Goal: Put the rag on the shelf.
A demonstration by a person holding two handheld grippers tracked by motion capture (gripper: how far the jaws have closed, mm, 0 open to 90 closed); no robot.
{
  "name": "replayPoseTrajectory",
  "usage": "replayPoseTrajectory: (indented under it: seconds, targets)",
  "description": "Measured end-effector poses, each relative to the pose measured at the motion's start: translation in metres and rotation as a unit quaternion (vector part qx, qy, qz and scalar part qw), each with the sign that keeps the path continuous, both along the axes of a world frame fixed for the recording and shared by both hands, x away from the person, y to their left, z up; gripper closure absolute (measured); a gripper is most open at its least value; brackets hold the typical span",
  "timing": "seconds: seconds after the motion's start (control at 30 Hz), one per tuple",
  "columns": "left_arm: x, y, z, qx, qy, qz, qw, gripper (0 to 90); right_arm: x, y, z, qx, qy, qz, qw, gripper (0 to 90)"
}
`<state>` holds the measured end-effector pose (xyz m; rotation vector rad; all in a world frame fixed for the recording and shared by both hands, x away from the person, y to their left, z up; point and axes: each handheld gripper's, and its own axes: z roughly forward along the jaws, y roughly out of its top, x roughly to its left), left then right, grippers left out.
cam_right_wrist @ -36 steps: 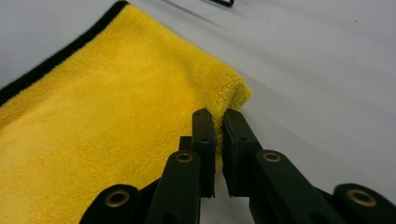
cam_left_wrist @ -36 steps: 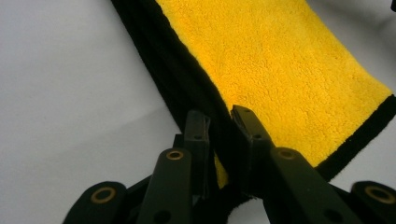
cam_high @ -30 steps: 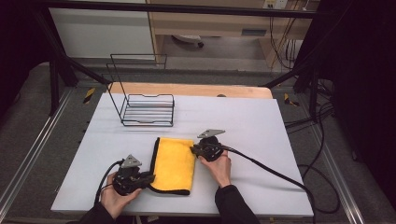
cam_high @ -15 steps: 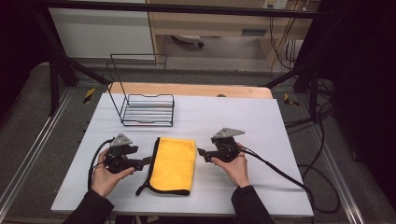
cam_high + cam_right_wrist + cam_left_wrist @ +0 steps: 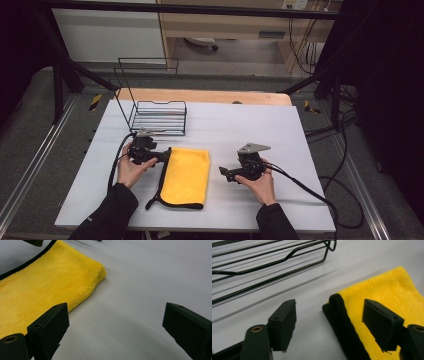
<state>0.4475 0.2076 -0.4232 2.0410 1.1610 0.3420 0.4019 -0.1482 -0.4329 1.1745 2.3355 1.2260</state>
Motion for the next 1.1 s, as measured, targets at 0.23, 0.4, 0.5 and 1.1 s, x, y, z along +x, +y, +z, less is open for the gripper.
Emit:
replayPoseTrajectory:
  seconds: [0.23,0.4,0.5,1.1]
  targets:
    - [0.009,-0.007,-0.015,0.007,0.030,-0.002,0.9995,44.2,-0.001,0.002,-0.002,0.012,0.008,0.001,0.9999,8.5]
    - [0.011,-0.008,-0.019,0.005,0.037,-0.007,0.9993,52.9,0.000,0.003,-0.002,0.015,0.010,0.003,0.9998,8.8]
    - [0.011,-0.010,-0.019,0.004,0.039,-0.014,0.9991,58.2,0.000,0.003,-0.003,0.015,0.012,0.005,0.9998,9.0]
    - [0.010,-0.012,-0.022,-0.010,0.050,-0.025,0.9984,76.5,0.015,0.032,0.003,0.028,0.002,-0.002,0.9996,10.4]
